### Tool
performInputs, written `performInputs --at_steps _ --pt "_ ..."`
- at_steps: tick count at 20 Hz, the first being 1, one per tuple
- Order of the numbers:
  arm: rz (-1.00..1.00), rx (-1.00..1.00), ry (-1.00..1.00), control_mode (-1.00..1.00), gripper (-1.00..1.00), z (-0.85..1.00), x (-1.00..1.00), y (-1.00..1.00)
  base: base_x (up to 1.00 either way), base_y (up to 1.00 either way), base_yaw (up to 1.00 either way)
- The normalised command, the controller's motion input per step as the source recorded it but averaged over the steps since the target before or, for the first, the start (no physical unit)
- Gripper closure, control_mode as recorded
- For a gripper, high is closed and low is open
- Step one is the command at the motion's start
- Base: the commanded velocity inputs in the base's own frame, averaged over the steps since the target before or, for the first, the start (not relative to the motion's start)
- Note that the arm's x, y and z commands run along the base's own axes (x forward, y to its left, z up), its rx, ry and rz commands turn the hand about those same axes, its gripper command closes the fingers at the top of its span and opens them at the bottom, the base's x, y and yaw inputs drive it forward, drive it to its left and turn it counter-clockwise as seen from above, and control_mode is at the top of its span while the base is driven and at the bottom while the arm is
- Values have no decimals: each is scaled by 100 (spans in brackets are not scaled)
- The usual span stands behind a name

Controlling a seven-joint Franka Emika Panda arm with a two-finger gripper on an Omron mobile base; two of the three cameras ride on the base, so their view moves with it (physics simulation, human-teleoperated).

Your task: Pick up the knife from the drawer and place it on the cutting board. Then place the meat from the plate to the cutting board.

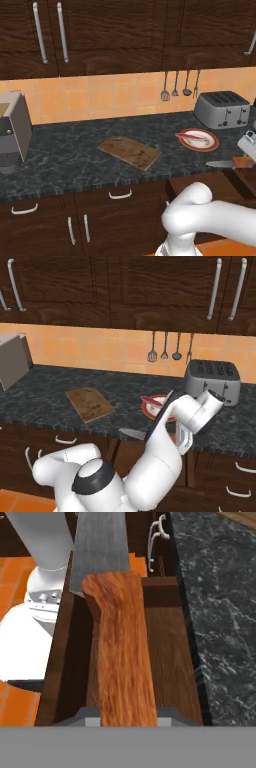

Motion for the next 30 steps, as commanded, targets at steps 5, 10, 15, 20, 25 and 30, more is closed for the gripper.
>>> performInputs --at_steps 5,10,15,20,25,30 --pt "-6 1 21 -100 100 94 51 84 0 0 0" --pt "-6 0 26 -100 100 54 84 100 0 0 0" --pt "-24 -20 5 -100 100 12 57 100 0 0 0" --pt "-34 -29 0 -100 100 -6 16 100 0 0 0" --pt "-40 -25 -9 -100 100 -22 0 100 0 0 0" --pt "-54 -16 -10 -100 100 -29 0 88 0 0 0"
